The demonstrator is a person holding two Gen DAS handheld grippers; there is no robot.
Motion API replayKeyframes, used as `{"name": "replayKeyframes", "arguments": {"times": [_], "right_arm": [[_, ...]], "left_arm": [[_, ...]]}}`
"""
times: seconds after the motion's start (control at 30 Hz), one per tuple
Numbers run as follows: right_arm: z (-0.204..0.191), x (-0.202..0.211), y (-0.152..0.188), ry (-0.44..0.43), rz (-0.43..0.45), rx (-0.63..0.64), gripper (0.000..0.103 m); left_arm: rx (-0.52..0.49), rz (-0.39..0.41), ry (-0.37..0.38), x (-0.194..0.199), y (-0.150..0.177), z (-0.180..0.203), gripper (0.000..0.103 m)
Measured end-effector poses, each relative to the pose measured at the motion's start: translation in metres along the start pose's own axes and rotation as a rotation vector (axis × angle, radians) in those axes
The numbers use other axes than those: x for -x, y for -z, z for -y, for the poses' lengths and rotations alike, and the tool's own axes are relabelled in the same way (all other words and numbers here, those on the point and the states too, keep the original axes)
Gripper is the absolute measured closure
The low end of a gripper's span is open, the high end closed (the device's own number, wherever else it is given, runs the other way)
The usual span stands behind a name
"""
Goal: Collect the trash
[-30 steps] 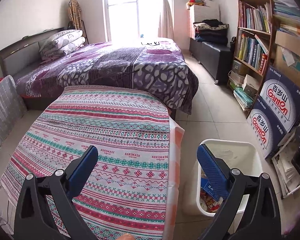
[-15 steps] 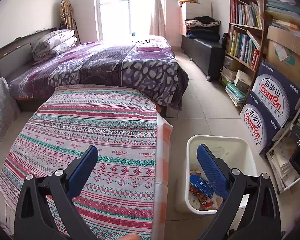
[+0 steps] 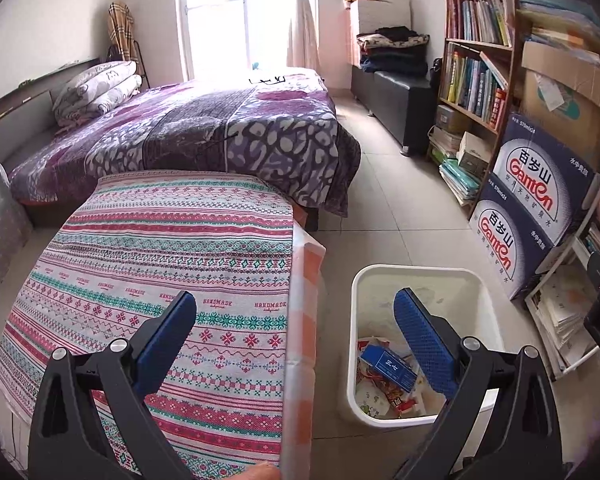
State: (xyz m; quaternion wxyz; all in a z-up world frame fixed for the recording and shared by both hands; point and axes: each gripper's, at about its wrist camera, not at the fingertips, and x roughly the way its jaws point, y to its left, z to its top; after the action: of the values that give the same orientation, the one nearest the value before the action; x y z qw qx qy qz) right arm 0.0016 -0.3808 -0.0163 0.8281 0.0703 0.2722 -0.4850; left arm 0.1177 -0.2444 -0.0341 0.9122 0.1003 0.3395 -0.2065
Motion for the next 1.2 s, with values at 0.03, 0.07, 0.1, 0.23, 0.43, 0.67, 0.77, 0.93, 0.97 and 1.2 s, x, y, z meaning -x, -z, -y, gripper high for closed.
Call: {"name": "replayKeyframes", "arguments": {"times": [0.03, 0.07, 0.1, 0.23, 0.43, 0.67, 0.77, 0.93, 0.97, 1.2], "right_arm": [[0.002, -0.001, 0.000, -0.002, -0.003, -0.006, 0.007], [0.004, -0.002, -0.001, -0.004, -0.007, -0.014, 0.007], [0.005, -0.003, -0.001, -0.006, -0.012, -0.020, 0.007], [0.008, -0.005, -0.001, -0.016, -0.022, -0.035, 0.007], [0.001, -0.002, 0.000, -0.058, -0.028, -0.031, 0.007], [-0.024, 0.018, -0.004, -0.168, -0.031, -0.015, 0.007], [-0.041, 0.033, -0.004, -0.219, -0.033, 0.012, 0.007], [-0.064, 0.067, 0.003, -0.270, -0.020, 0.060, 0.007], [-0.067, 0.071, 0.003, -0.283, -0.025, 0.064, 0.007], [-0.080, 0.110, 0.013, -0.347, -0.032, 0.101, 0.007]], "left_arm": [[-0.004, -0.001, 0.001, 0.000, 0.000, 0.002, 0.007], [-0.008, -0.001, 0.002, 0.000, 0.000, 0.004, 0.007], [-0.012, -0.001, 0.001, 0.000, 0.001, 0.005, 0.007], [-0.024, 0.006, -0.004, 0.000, 0.001, 0.009, 0.007], [0.002, 0.008, -0.034, 0.005, 0.001, -0.003, 0.007], [0.062, 0.006, -0.121, 0.030, 0.002, -0.051, 0.007], [0.108, -0.006, -0.150, 0.046, 0.003, -0.077, 0.007], [0.164, -0.028, -0.195, 0.075, 0.014, -0.113, 0.007], [0.182, -0.042, -0.200, 0.079, 0.018, -0.120, 0.007], [0.244, -0.073, -0.260, 0.112, 0.040, -0.151, 0.007]]}}
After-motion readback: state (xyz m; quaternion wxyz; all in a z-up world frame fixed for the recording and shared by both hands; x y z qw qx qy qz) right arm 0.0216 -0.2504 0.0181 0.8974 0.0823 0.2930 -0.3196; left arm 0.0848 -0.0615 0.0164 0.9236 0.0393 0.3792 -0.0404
